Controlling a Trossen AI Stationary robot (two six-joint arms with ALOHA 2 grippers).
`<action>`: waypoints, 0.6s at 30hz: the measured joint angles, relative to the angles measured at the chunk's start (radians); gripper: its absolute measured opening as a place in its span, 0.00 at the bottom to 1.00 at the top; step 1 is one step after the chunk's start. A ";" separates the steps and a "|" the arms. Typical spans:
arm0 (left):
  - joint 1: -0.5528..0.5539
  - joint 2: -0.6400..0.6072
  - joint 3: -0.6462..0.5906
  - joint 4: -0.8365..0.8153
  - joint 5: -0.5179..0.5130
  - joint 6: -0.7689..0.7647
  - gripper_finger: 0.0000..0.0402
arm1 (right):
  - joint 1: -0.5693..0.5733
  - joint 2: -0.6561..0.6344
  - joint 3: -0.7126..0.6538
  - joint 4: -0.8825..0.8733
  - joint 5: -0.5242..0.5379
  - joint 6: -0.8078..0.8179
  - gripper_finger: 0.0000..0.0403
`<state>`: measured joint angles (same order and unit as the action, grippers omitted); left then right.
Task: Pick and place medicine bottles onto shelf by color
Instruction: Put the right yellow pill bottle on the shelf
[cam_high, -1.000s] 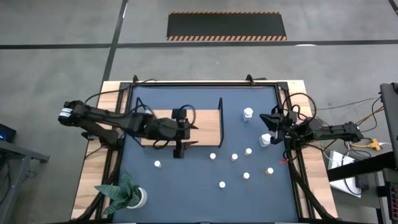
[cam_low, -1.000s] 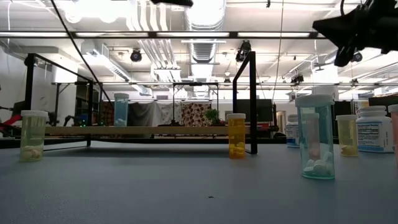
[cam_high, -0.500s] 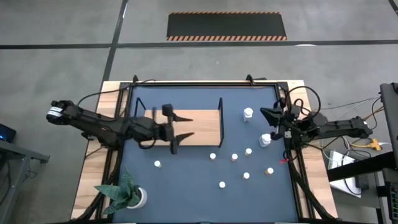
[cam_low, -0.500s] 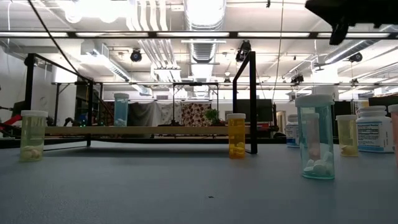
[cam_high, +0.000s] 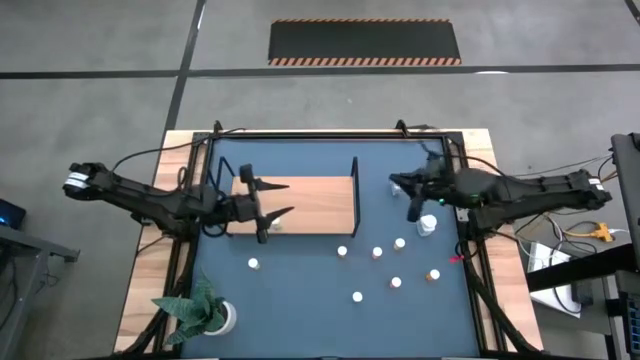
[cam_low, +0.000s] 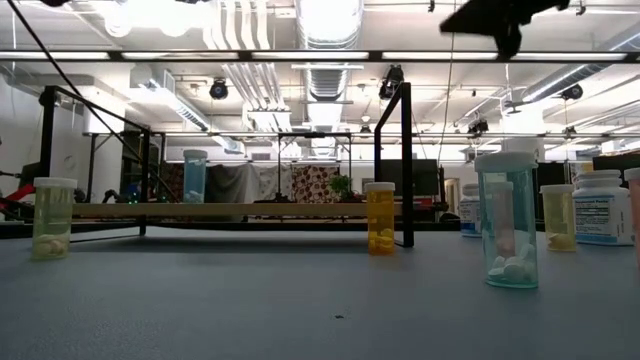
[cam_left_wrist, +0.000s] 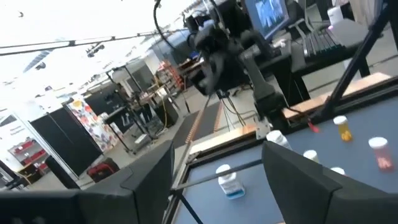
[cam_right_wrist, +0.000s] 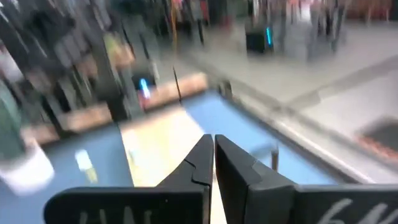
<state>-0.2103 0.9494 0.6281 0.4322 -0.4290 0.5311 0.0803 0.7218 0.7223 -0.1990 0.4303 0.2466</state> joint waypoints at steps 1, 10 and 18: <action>-0.001 -0.004 0.000 -0.003 0.000 0.000 0.56 | 0.000 0.023 0.037 -0.093 -0.032 0.011 0.02; -0.002 -0.002 0.000 -0.022 0.001 -0.001 0.56 | 0.034 0.235 0.293 -0.620 -0.247 0.133 0.02; -0.002 -0.002 0.000 -0.022 0.001 -0.002 0.56 | 0.155 0.385 0.365 -0.819 -0.254 0.150 0.02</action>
<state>-0.2123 0.9478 0.6277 0.4103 -0.4278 0.5289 0.2356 1.1073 1.0873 -1.0182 0.1760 0.3962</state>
